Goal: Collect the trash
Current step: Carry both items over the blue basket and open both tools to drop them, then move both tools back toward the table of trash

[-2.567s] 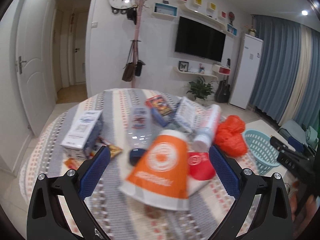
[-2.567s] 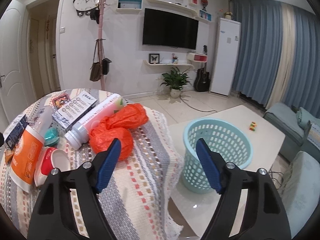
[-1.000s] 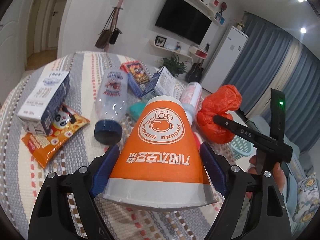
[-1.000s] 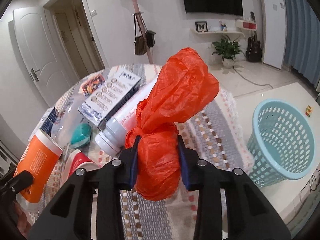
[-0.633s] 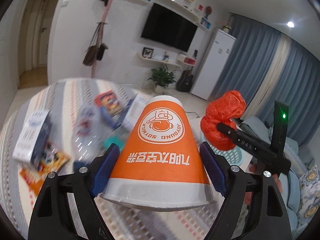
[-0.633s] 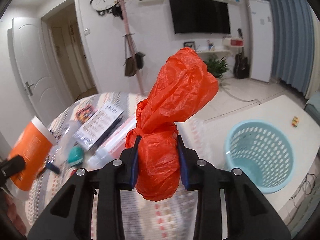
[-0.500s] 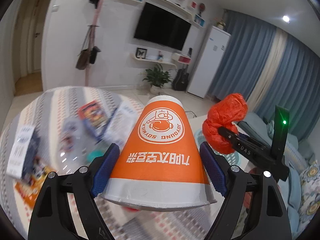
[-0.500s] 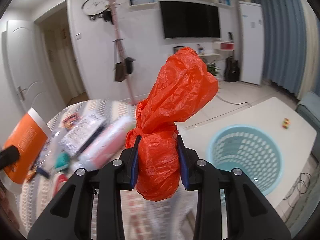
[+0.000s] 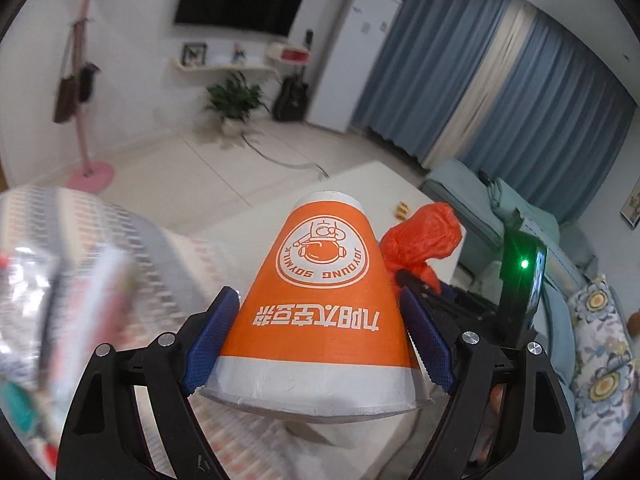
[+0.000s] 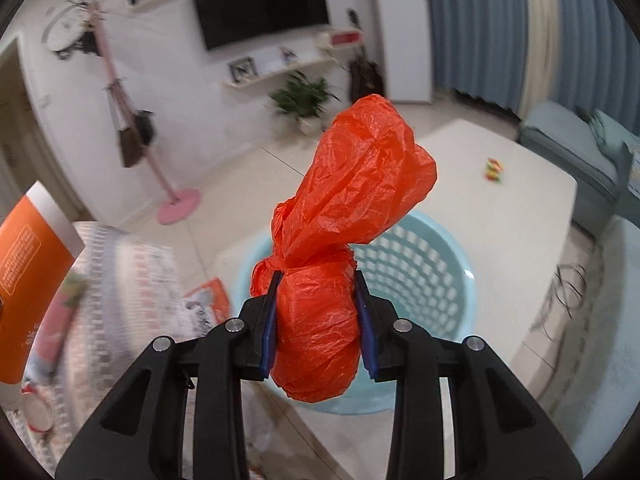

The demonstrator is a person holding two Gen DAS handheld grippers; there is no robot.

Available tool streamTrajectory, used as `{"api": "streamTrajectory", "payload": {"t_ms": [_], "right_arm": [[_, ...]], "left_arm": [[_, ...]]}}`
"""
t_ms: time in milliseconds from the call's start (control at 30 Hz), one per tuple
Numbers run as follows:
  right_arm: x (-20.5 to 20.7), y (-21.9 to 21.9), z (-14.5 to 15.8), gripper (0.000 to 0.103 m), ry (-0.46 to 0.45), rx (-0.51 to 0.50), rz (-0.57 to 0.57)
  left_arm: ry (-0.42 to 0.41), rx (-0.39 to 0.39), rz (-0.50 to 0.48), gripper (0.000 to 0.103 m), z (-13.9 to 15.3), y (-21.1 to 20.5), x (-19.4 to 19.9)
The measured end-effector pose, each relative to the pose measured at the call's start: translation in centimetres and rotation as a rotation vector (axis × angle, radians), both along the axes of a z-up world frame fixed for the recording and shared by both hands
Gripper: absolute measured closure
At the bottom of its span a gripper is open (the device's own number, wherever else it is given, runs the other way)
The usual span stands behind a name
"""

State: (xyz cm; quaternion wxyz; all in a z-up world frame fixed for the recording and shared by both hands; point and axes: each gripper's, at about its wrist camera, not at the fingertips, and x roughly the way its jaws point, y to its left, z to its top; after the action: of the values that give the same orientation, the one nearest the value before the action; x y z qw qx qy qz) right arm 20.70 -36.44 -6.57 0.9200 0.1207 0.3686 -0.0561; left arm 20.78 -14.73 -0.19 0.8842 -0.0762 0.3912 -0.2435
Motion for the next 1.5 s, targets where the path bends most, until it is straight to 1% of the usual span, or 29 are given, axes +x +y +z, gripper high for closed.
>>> {"api": "streamTrajectory", "payload": {"t_ms": [100, 233, 267, 367, 433, 500, 567, 633, 667, 700, 867, 1000, 1100, 1233, 1433, 1467, 1500], "right_arm": [[1.0, -1.6, -2.7, 0.073, 0.075, -0.001, -0.032], [1.5, -2.7, -6.0, 0.072, 0.151, 0.010, -0.046], [1.6, -2.8, -6.7, 0.070, 0.167, 0.010, -0.051], [1.8, -3.0, -7.9, 0.069, 0.200, 0.008, -0.067], [2.6, -3.3, -8.3, 0.069, 0.212, 0.010, -0.071], [2.6, -3.6, -8.6, 0.064, 0.223, 0.009, -0.080], [2.8, -4.0, -8.5, 0.063, 0.226, 0.015, -0.086], [2.7, -4.2, -8.5, 0.060, 0.223, 0.019, -0.088], [2.6, -4.3, -8.5, 0.057, 0.223, 0.019, -0.089], [2.5, -4.3, -8.4, 0.055, 0.219, 0.020, -0.091], [2.3, -3.7, -7.8, 0.055, 0.194, 0.014, -0.078], [3.0, -2.6, -7.5, 0.055, 0.191, 0.017, -0.055], [3.1, -1.5, -6.8, 0.055, 0.168, 0.023, -0.033], [2.4, 0.7, -4.8, 0.055, 0.121, 0.003, 0.007], [0.0, 5.0, 0.2, 0.055, 0.004, -0.051, 0.084], [-0.5, 5.8, 1.0, 0.054, -0.017, -0.057, 0.101], [-0.9, 6.5, 1.7, 0.048, -0.034, -0.062, 0.114]], "left_arm": [[0.052, 0.005, -0.019, 0.023, -2.6, -2.1, 2.7], [0.118, 0.011, -0.039, 0.022, -5.8, -4.4, 4.9], [0.128, 0.014, -0.042, 0.022, -6.2, -4.7, 5.1], [0.151, 0.024, -0.050, 0.022, -7.6, -6.0, 5.9], [0.161, 0.023, -0.050, 0.021, -8.1, -6.5, 6.3], [0.168, 0.019, -0.050, 0.020, -8.4, -6.9, 6.7], [0.177, 0.015, -0.056, 0.021, -8.6, -7.5, 6.6], [0.191, 0.009, -0.060, 0.019, -8.7, -7.7, 6.7], [0.198, 0.009, -0.061, 0.019, -8.8, -7.6, 6.6], [0.203, 0.003, -0.063, 0.019, -8.8, -7.6, 6.6], [0.179, -0.012, -0.053, 0.019, -7.7, -6.4, 5.5], [0.128, -0.011, -0.039, 0.019, -6.0, -4.9, 4.3], [0.085, -0.011, -0.022, 0.019, -4.4, -3.6, 3.0], [0.025, -0.030, 0.003, 0.019, -2.1, -0.9, 0.5], [-0.063, -0.065, 0.051, 0.019, 1.4, 3.4, -3.5], [-0.080, -0.066, 0.061, 0.019, 1.9, 4.2, -4.2], [-0.097, -0.065, 0.074, 0.019, 2.4, 5.0, -5.1]]}}
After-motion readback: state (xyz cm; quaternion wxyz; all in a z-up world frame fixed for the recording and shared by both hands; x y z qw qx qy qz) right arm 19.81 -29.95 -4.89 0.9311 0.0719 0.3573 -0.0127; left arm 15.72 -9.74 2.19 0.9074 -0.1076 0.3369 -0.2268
